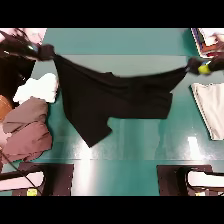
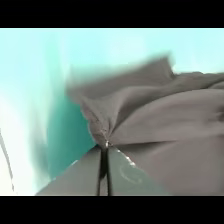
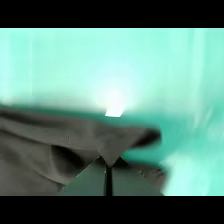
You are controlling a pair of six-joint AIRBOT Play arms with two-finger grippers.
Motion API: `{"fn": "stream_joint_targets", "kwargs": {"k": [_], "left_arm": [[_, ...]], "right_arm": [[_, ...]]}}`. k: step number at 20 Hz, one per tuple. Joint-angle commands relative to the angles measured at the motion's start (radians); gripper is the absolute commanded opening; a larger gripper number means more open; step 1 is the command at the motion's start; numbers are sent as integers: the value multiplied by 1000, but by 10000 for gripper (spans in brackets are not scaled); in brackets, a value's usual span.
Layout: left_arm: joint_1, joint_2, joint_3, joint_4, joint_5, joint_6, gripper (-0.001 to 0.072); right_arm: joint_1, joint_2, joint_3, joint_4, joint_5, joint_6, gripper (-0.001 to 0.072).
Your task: Fold the shirts.
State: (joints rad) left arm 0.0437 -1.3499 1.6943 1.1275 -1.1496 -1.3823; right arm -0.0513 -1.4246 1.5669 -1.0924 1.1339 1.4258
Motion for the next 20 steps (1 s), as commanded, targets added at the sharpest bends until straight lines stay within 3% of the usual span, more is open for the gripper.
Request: {"fn": "stream_joint_targets", "kwargs": {"k": [1, 7, 12, 16, 20], "left_arm": [[1, 198, 98, 2, -1, 3, 25], [1, 479, 215, -5, 6, -5, 25], [1, 534, 336, -10, -2, -33, 24], [0, 479, 275, -13, -35, -61, 24], [0, 306, 52, -13, -96, -61, 24]], "right_arm": [[0, 202, 143, -37, 51, -24, 17], [0, 457, 314, -142, 138, -20, 17], [0, 566, 323, -249, 162, 32, 16], [0, 492, 324, -245, 199, 32, 16], [21, 252, 323, -247, 319, 32, 16]]}}
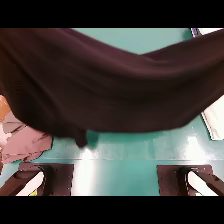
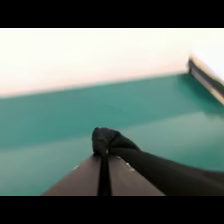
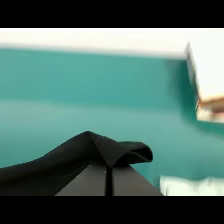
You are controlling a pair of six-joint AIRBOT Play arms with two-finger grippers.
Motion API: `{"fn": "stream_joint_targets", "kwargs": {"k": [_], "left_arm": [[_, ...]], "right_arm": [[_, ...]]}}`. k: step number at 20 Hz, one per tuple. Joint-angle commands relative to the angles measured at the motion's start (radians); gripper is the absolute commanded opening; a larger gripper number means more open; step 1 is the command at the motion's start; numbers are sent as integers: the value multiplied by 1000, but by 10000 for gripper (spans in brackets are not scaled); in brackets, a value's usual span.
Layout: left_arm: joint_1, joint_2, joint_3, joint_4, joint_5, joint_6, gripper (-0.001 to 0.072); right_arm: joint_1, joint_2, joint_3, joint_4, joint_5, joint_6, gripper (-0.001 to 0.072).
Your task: Fold the shirts.
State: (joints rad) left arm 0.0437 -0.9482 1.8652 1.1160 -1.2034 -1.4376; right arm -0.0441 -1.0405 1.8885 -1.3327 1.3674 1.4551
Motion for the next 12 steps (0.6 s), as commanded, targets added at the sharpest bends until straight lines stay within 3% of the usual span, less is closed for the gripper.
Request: {"fn": "stream_joint_targets", "kwargs": {"k": [1, 7, 10, 11, 12], "left_arm": [[0, -156, -187, -2, -42, -6, 24], [0, -543, -384, -18, 39, 31, 25], [1, -603, -383, -15, 123, 35, 28], [1, -603, -378, -11, 140, 36, 93], [1, -603, -363, -3, 130, 35, 337]], "right_arm": [[21, -207, 1, -6, 104, 3, 16], [85, -626, -31, -1, 93, 3, 16], [106, -744, 24, 6, 105, 3, 23], [109, -765, 48, 6, 116, 3, 150], [109, -779, 76, 14, 137, 3, 377]]}}
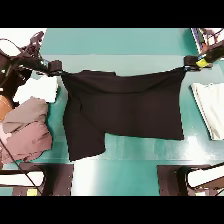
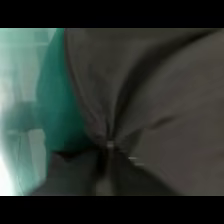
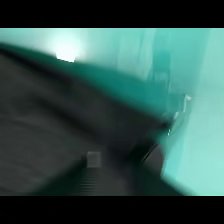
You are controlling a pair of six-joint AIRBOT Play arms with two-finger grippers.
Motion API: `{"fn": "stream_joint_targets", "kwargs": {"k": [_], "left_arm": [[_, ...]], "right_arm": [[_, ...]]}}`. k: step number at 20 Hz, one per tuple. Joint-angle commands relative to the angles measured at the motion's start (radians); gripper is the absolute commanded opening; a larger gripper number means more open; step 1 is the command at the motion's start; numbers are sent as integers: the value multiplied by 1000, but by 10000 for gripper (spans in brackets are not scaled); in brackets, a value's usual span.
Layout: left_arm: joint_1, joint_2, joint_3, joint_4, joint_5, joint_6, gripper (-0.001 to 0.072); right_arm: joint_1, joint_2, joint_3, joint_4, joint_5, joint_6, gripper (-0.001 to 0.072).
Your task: Fold the shirts.
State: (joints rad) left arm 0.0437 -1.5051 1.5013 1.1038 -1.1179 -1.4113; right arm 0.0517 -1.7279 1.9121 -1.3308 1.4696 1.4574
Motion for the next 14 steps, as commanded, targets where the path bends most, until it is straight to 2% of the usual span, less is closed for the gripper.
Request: {"fn": "stream_joint_targets", "kwargs": {"k": [1, 4, 6, 10, 14], "left_arm": [[2, -46, 26, 27, 5, 7, 468], [29, -29, 81, 45, -175, 6, 467], [50, 18, 37, 98, -241, 5, 467], [82, 214, -314, 135, -231, 7, 466], [82, 359, -655, 99, -152, 6, 466]], "right_arm": [[10, -97, 73, 46, 47, 1, 396], [-34, -63, 78, 218, 110, 0, 394], [-63, 14, -23, 277, 130, -18, 389], [-104, 254, -378, 293, 57, -65, 385], [-111, 449, -661, 294, -21, -71, 383]]}}
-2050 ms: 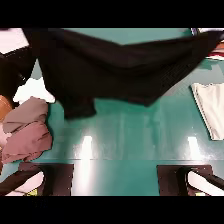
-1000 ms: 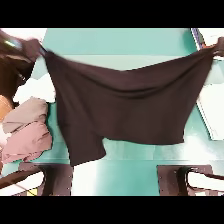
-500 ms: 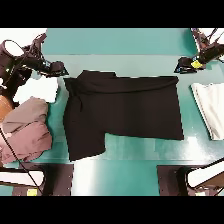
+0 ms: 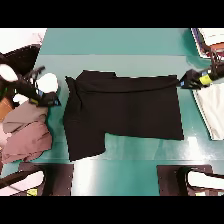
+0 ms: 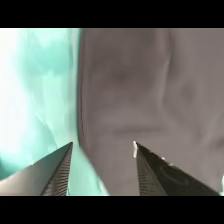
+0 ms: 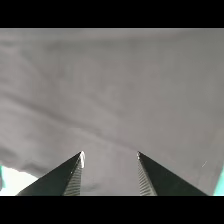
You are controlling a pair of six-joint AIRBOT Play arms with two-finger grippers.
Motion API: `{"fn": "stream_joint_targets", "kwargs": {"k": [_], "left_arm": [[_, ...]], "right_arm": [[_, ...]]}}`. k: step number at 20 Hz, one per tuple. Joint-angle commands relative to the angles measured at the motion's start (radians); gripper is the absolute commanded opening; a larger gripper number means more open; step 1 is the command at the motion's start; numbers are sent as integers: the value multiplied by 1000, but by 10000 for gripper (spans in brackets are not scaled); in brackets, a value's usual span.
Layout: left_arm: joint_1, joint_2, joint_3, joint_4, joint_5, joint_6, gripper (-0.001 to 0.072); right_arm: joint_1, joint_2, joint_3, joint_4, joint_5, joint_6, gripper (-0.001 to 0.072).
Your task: Fold the shirts.
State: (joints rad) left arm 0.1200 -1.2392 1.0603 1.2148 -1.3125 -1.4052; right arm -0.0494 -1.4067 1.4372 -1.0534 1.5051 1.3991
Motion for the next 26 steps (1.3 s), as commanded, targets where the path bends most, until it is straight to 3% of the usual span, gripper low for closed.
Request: {"fn": "stream_joint_targets", "kwargs": {"k": [1, 6, 12, 13, 15, 17, 21, 22, 23, 26], "left_arm": [[5, 102, -261, -15, 68, 0, 467], [5, 101, -355, -90, 240, 0, 466], [-92, 68, -379, -101, 336, -21, 465], [-100, 68, -378, -101, 347, -25, 420], [-100, 69, -375, -101, 349, -31, 20], [-100, 75, -356, -100, 327, -35, 25], [-101, 75, -259, -101, 223, -22, 25], [-101, 75, -237, -101, 211, -7, 25], [-101, 75, -219, -101, 209, -7, 25], [-101, 75, -180, -102, 214, -7, 25]], "right_arm": [[-9, 160, -229, 18, -75, -13, 374], [-8, 295, -362, 68, -134, -13, 374], [-9, 385, -385, 66, -143, -13, 373], [-10, 396, -385, 63, -140, -13, 374], [-22, 411, -385, 56, -113, -13, 374], [-73, 411, -386, 39, -47, -13, 374], [-241, 444, -499, -138, 16, -8, 378], [-292, 457, -561, -160, 14, -8, 405], [-354, 463, -635, -172, 11, -8, 516], [-477, 433, -815, -167, -22, -10, 523]]}}
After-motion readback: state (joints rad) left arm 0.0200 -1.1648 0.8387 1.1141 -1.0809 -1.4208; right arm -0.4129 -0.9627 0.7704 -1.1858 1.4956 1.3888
